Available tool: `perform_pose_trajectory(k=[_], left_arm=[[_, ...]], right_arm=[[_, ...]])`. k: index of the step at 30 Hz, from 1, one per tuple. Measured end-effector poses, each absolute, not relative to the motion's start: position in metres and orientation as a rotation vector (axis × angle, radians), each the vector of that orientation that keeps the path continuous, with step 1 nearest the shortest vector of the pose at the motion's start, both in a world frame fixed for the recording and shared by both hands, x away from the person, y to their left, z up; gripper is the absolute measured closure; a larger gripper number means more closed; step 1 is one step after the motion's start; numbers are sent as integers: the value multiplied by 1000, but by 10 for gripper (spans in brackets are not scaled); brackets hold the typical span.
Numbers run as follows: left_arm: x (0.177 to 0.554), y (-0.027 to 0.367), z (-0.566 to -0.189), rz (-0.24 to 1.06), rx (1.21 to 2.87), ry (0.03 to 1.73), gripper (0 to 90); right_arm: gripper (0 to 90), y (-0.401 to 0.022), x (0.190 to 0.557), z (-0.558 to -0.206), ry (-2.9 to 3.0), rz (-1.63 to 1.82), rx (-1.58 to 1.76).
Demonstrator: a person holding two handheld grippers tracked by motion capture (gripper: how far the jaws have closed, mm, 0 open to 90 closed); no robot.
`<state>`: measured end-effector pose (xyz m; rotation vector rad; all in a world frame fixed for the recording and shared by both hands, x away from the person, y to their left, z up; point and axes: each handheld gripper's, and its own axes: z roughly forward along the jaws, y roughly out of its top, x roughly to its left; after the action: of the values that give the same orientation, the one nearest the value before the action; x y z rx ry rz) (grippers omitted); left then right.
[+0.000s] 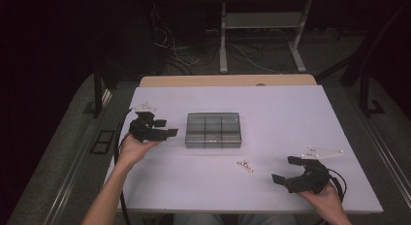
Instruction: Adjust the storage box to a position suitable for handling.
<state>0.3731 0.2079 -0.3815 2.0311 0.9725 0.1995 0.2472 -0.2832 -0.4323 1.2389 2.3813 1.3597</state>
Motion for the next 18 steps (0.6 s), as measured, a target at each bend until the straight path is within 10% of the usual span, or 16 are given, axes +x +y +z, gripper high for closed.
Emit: perform_pose_trajectory(k=[18], left_arm=[[394, 204, -403, 174, 2101, 1029, 880]], right_arm=[[8, -284, 247, -432, 2376, 1350, 1241]])
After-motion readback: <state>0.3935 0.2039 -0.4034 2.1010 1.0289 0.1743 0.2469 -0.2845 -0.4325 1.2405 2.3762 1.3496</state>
